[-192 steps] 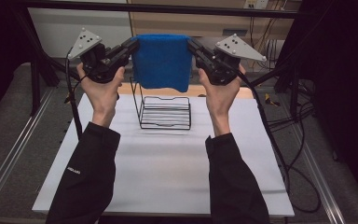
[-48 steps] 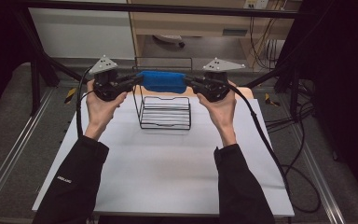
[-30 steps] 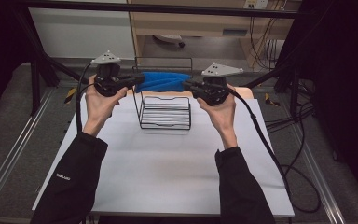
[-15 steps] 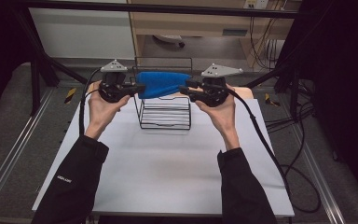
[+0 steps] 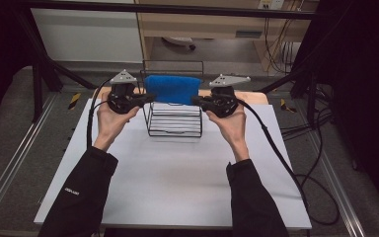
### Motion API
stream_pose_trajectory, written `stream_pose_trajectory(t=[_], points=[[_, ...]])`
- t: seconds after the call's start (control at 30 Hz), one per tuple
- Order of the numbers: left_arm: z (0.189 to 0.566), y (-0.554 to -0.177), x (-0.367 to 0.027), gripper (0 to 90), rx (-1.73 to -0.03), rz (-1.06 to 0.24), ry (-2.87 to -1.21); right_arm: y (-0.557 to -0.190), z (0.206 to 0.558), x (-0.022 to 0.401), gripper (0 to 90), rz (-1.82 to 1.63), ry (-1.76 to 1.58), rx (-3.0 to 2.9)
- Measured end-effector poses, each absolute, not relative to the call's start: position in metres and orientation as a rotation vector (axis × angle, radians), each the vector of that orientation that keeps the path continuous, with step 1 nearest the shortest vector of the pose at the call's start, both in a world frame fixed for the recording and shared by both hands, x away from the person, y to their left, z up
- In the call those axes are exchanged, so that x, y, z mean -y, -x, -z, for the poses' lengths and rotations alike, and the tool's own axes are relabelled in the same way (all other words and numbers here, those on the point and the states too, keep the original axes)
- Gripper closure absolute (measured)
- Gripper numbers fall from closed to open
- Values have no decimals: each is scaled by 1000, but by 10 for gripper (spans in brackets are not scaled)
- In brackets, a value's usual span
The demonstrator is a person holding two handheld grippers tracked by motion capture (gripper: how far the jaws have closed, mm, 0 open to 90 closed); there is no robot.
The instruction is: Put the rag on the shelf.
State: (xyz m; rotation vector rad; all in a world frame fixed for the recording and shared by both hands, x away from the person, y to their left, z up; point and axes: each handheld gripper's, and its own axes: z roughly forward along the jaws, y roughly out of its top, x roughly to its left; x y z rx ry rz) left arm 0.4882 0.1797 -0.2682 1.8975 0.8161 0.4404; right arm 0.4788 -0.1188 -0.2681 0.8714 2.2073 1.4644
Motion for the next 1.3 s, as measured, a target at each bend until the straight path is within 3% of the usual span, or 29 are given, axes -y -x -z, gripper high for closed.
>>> stream_pose_trajectory(t=[0.27, 0.47, 0.67, 0.9, 1.07, 1.3], points=[[272, -491, -178, 896, -811, -449, -1879, -489, 279, 116, 843, -1412, -901, -2163], [266, -481, -184, 853, -808, -462, -1879, -475, 270, 121, 721, -1440, -855, -2150], [264, -469, -196, 669, -848, -468, -1911, -458, 256, 131, 461, -1475, -855, -2136], [273, -451, -213, 452, -882, -474, -1955, -443, 254, 149, 219, -1464, -896, -2131], [285, -438, -222, 331, -888, -487, -1980, -435, 264, 165, 134, -1468, -945, -2139], [307, -419, -228, 213, -881, -468, -2026, -425, 283, 185, 84, -1475, -993, -2150]])
